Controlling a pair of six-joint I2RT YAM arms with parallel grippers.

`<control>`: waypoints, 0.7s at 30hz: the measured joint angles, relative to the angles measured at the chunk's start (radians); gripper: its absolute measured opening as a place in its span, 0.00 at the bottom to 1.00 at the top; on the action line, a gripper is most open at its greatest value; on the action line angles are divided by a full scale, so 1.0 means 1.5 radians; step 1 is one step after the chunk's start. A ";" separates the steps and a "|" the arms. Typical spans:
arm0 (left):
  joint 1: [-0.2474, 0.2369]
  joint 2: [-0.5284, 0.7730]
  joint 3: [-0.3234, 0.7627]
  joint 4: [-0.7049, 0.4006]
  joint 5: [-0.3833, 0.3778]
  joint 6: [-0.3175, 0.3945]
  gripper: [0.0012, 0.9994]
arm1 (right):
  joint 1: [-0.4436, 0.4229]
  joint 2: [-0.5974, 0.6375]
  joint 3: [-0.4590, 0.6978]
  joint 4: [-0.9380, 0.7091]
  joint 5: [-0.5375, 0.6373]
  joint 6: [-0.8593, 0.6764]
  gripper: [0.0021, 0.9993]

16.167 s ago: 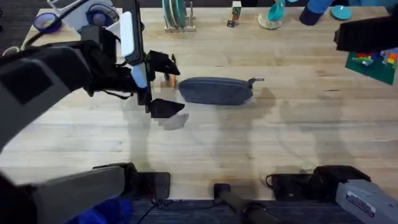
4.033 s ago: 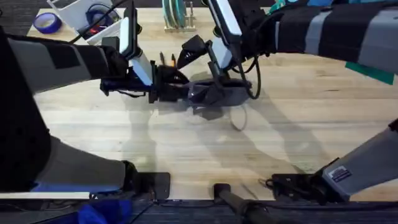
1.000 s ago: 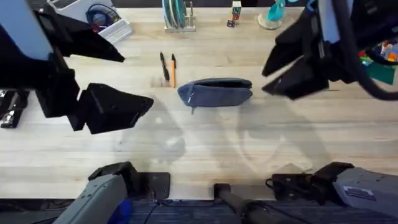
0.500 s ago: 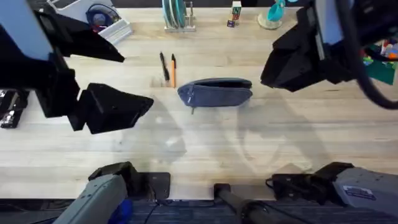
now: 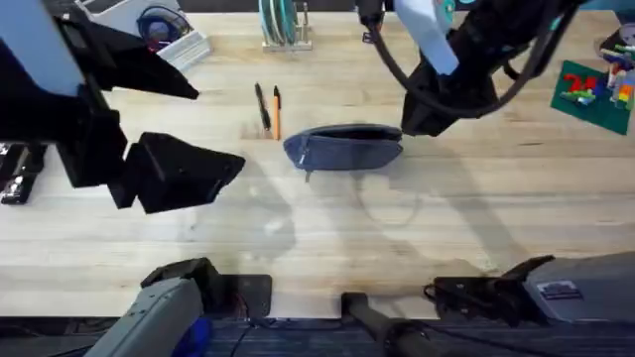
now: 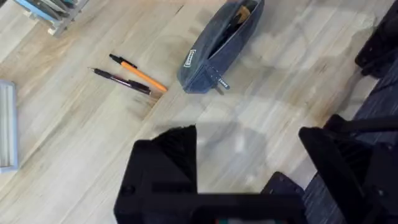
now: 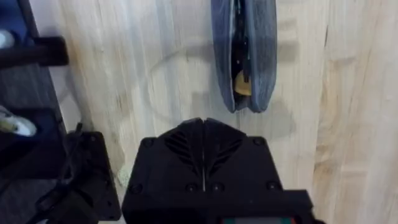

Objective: Unzip the bag, pick up the pens from the table one at a time and place them inside, then zip the bag closed.

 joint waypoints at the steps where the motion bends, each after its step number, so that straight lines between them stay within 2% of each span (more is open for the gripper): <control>1: 0.000 0.000 0.000 0.000 0.000 0.000 0.99 | 0.000 0.006 0.000 0.003 0.002 0.000 0.03; 21: 0.000 0.000 0.000 0.000 -0.002 0.000 1.00 | 0.000 0.058 0.000 0.052 0.005 -0.020 0.03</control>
